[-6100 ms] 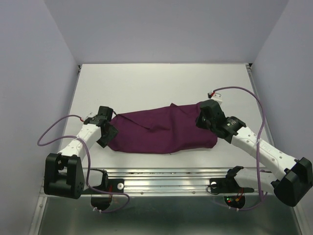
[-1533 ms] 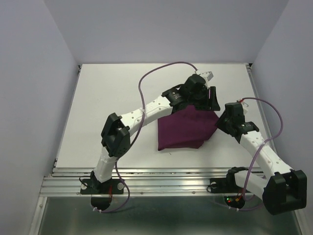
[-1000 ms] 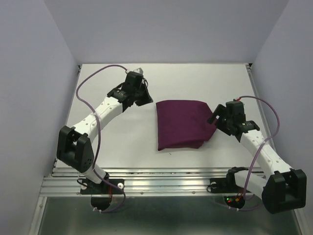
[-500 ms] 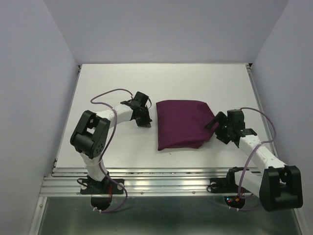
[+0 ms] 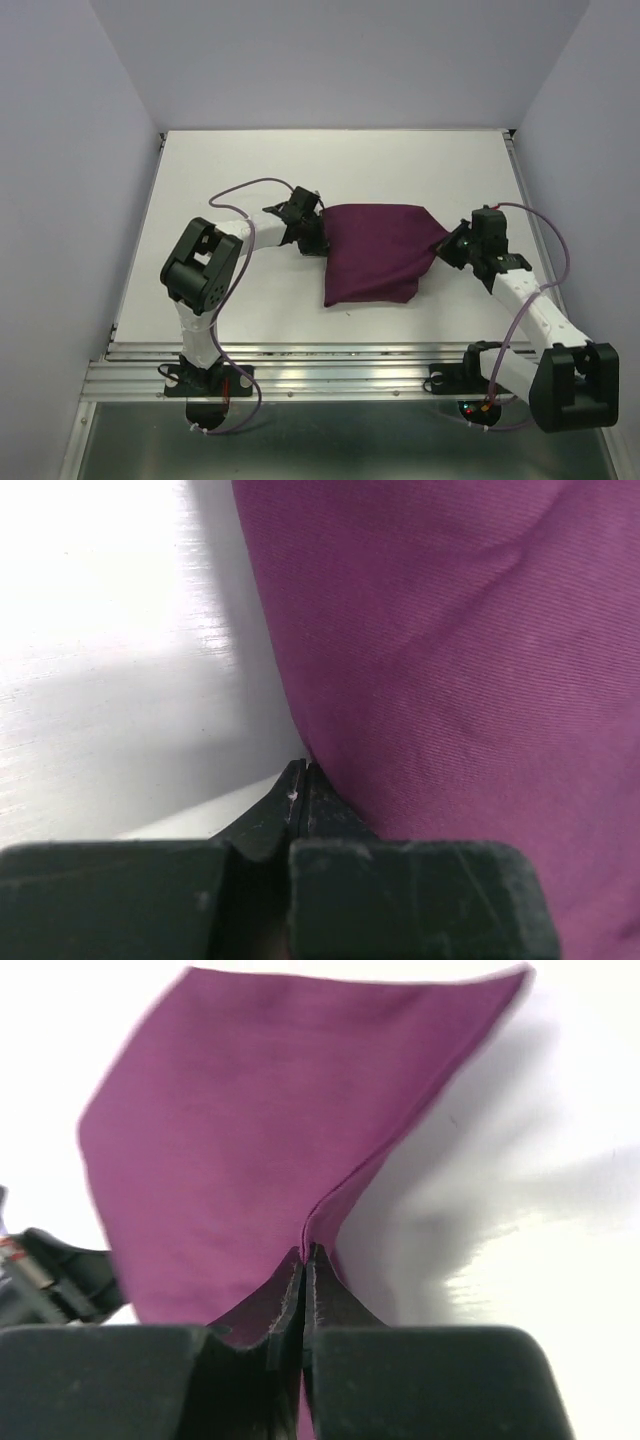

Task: Prepare the surgical pack
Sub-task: Pack the surgical kit at the center of the board.

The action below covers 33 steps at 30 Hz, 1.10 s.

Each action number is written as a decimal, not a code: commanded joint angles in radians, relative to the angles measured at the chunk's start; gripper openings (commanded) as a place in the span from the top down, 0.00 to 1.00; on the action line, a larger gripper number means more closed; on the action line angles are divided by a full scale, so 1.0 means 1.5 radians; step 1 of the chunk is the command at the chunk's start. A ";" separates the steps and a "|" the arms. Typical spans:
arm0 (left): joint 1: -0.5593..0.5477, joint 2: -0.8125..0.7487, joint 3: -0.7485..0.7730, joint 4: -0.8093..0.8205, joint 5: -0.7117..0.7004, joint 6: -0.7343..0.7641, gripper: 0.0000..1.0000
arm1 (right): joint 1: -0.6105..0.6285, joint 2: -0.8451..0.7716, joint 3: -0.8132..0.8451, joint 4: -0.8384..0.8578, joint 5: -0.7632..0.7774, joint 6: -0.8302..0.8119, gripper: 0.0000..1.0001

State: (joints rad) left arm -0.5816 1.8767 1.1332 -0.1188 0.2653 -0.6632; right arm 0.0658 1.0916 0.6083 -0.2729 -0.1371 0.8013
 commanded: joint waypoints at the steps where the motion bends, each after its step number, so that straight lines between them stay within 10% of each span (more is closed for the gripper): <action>1: -0.008 -0.074 0.038 0.024 0.001 -0.003 1.00 | -0.003 -0.073 0.042 -0.033 0.057 -0.033 0.99; 14: -0.048 -0.113 0.101 -0.019 -0.018 -0.011 1.00 | -0.003 -0.033 -0.047 -0.069 0.177 -0.043 0.91; 18: -0.048 -0.106 0.117 -0.067 -0.064 0.003 1.00 | -0.003 -0.075 -0.050 -0.090 0.206 -0.040 0.43; 20: -0.048 -0.098 0.131 -0.103 -0.108 0.014 1.00 | -0.003 -0.111 -0.028 -0.113 0.222 -0.049 0.41; 26: -0.039 -0.040 0.156 -0.173 -0.203 0.035 1.00 | -0.003 -0.123 0.069 -0.142 0.225 -0.085 0.42; 33: -0.033 0.044 0.186 -0.193 -0.244 0.041 1.00 | 0.004 0.012 0.167 -0.094 0.125 -0.132 0.82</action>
State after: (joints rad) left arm -0.6365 1.9137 1.3590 -0.3542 -0.0357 -0.6250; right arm 0.0662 0.9989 0.7597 -0.4675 0.1307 0.6682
